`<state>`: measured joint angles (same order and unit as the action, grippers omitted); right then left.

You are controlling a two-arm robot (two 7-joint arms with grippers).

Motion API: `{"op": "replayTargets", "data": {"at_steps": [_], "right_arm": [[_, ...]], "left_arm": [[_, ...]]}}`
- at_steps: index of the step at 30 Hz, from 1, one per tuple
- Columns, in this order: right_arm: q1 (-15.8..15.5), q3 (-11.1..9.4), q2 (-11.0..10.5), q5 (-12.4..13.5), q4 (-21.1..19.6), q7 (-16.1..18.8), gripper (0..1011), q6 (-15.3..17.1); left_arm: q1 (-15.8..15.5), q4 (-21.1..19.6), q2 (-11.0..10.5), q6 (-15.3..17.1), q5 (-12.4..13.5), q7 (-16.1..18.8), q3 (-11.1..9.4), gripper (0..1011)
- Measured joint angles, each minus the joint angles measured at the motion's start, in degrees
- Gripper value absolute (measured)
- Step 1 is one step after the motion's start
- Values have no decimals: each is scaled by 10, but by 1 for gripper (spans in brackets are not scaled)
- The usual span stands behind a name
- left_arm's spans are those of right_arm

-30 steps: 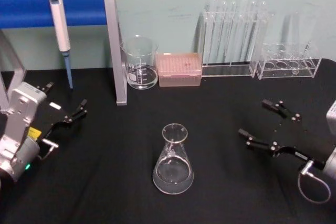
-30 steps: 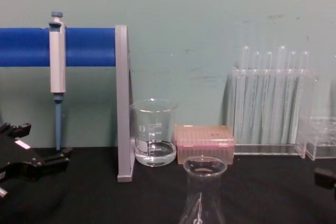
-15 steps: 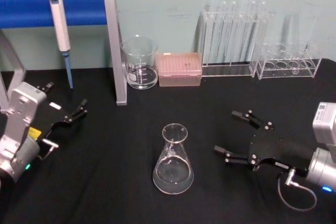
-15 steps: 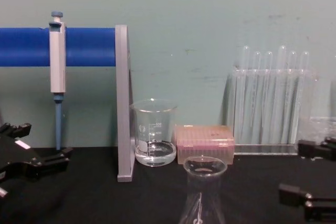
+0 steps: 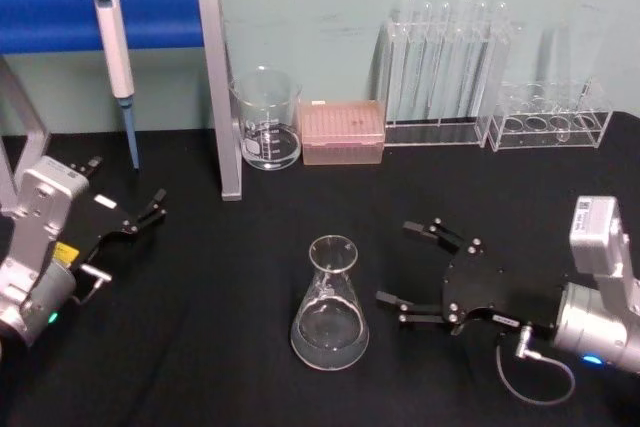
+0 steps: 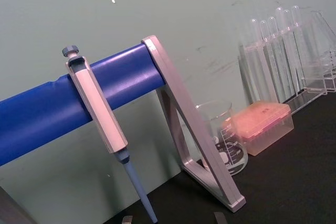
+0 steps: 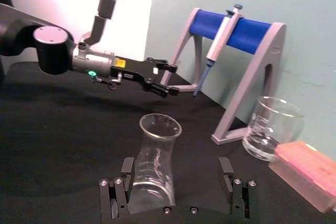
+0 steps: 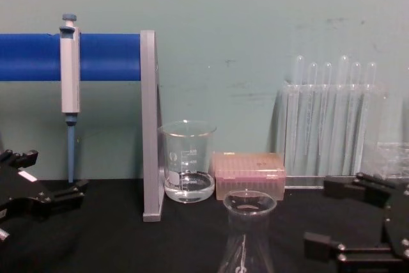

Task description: Grasp the erlenmeyer flask with one hand, shake it three times, then place it back.

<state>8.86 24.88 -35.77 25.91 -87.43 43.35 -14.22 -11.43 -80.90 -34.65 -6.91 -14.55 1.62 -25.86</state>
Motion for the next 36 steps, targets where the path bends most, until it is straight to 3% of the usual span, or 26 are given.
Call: {"op": "replayTargets", "data": {"at_steps": [36], "right_arm": [[105, 75, 69, 39, 118, 63, 1000, 10]], "left_arm": [[0, 0, 0, 0, 0, 0, 0, 1001]]}}
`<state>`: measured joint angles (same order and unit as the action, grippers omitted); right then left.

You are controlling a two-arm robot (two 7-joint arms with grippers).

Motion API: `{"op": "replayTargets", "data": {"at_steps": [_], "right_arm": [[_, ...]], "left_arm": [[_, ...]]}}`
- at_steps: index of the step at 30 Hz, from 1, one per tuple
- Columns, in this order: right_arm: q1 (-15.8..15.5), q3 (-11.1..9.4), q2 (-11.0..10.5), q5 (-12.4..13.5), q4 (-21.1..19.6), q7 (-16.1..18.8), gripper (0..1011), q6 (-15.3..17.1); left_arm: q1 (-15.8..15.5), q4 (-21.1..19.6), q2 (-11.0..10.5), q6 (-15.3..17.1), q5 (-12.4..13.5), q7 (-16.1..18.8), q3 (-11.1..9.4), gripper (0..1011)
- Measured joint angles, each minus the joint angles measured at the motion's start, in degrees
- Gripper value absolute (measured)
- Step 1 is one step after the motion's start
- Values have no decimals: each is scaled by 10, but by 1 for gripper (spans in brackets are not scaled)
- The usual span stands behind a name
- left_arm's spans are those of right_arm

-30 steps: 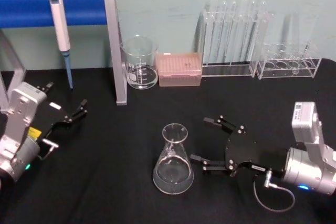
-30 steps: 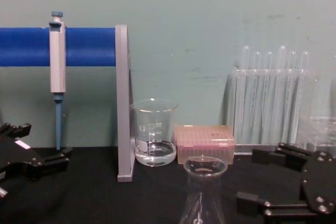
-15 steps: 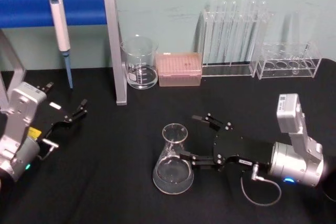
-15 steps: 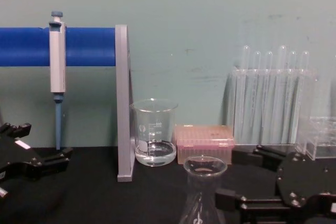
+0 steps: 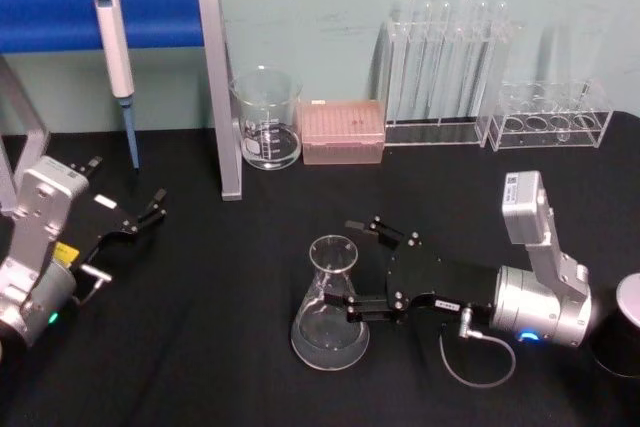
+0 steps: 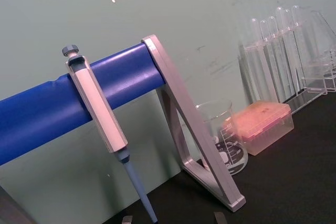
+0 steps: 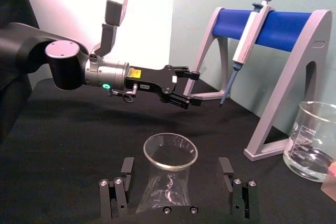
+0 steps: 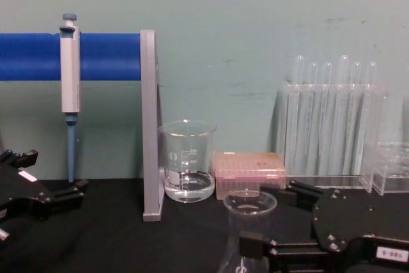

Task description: Grasp the erlenmeyer flask with one hand, shake it three times, then place it back.

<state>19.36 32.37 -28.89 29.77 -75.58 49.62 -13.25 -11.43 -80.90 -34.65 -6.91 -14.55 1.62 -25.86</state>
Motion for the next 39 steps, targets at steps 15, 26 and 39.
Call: {"op": "replayTargets", "data": {"at_steps": [15, 26, 39], "right_arm": [[17, 15, 9, 2, 20, 6, 1000, 3], [26, 24, 11, 2, 27, 10, 1000, 7], [32, 32, 14, 0, 33, 13, 1000, 8]], "left_arm": [[0, 0, 0, 0, 0, 0, 0, 1001], [0, 0, 0, 0, 0, 0, 0, 1001], [0, 0, 0, 0, 0, 0, 0, 1001]]}}
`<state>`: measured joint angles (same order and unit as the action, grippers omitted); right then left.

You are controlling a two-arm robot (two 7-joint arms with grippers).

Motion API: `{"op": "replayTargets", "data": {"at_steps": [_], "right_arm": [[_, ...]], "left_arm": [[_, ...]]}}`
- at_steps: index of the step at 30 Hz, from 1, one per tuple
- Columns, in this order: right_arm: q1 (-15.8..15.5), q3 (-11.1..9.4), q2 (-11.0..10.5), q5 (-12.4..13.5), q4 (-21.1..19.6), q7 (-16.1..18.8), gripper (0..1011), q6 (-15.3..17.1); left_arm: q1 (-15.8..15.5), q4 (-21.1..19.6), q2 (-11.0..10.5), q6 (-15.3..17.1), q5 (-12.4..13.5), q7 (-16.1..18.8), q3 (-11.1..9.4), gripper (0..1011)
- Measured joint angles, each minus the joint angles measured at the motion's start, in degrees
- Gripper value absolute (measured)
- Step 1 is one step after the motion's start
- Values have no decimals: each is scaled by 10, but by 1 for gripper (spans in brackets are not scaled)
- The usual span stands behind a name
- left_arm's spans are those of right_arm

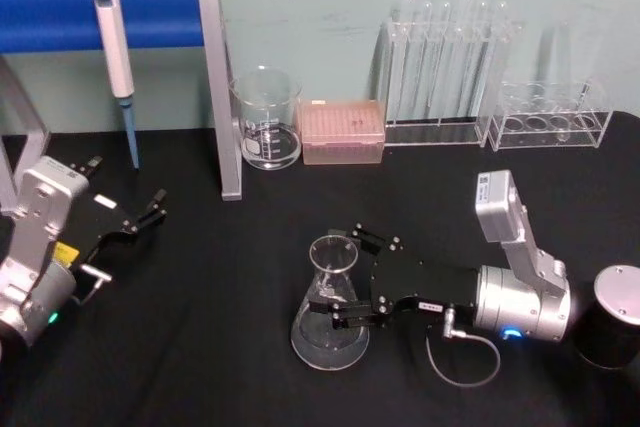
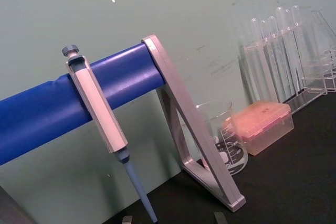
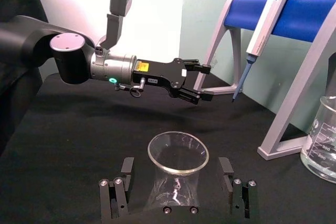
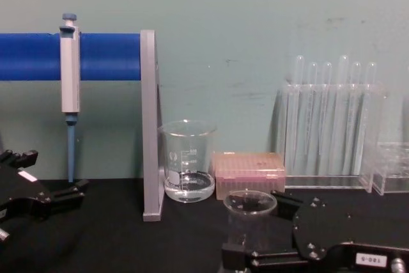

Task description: Grasp the erlenmeyer flask with one hand, shake it three times, then place it back.

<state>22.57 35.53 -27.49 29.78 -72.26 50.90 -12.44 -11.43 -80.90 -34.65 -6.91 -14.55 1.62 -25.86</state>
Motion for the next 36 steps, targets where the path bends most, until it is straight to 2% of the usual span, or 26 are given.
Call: {"op": "replayTargets", "data": {"at_steps": [36], "right_arm": [[0, 0, 0, -2, 0, -3, 1000, -2]], "left_arm": [[0, 0, 0, 0, 0, 0, 0, 1001]]}}
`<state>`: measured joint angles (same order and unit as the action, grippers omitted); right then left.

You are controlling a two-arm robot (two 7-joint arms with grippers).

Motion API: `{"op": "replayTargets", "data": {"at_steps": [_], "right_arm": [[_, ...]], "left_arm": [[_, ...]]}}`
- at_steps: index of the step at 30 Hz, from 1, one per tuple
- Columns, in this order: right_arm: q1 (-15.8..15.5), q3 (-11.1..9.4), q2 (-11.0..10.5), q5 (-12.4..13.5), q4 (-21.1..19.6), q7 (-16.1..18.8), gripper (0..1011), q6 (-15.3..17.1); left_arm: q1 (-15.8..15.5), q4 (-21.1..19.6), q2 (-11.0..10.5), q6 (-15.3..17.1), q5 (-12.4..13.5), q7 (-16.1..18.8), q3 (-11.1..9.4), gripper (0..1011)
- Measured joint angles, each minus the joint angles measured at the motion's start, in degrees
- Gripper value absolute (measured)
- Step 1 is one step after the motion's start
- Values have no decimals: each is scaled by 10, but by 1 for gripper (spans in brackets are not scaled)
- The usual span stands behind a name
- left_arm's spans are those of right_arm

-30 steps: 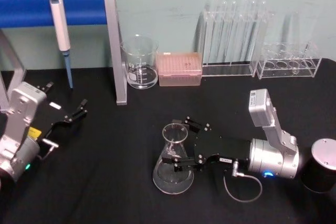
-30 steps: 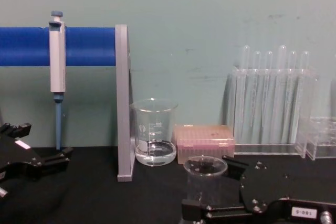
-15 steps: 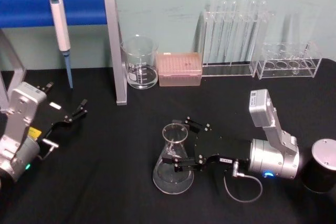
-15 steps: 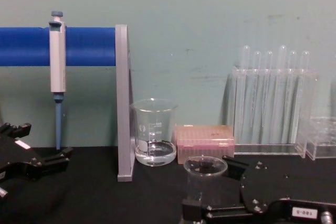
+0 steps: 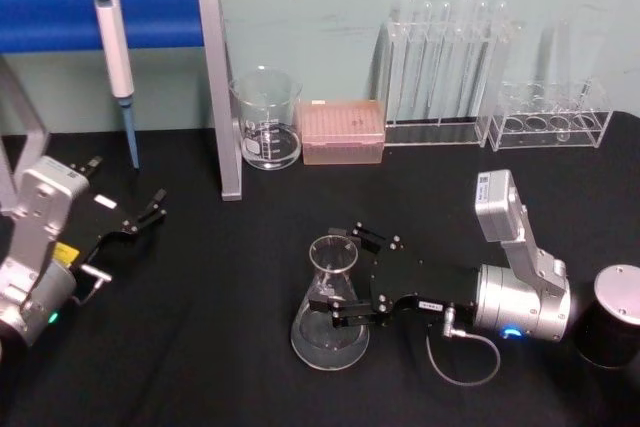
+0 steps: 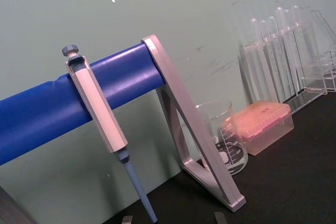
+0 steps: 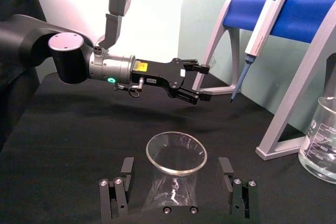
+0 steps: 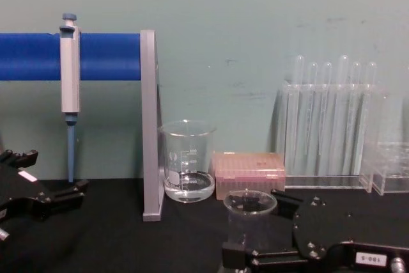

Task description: Grasp the erlenmeyer flask with one hand, shake it three times, then place it back.

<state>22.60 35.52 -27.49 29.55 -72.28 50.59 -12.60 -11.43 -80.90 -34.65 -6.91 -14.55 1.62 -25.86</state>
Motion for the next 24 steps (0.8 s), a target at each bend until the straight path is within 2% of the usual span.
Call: {"op": "replayTargets", "data": {"at_steps": [5, 13, 16, 19, 20, 24], "right_arm": [[0, 0, 0, 0, 0, 0, 1000, 0], [0, 0, 0, 0, 0, 0, 837, 0], [0, 0, 0, 0, 0, 0, 707, 0], [0, 0, 0, 0, 0, 0, 651, 0], [0, 0, 0, 0, 0, 0, 593, 0], [0, 0, 0, 0, 0, 0, 471, 0]], "left_arm": [[0, 0, 0, 0, 0, 0, 0, 1001], [0, 0, 0, 0, 0, 0, 0, 1001], [0, 0, 0, 0, 0, 0, 0, 1001], [0, 0, 0, 0, 0, 0, 0, 1001], [0, 0, 0, 0, 0, 0, 0, 1001], [0, 0, 0, 0, 0, 0, 0, 1001]]}}
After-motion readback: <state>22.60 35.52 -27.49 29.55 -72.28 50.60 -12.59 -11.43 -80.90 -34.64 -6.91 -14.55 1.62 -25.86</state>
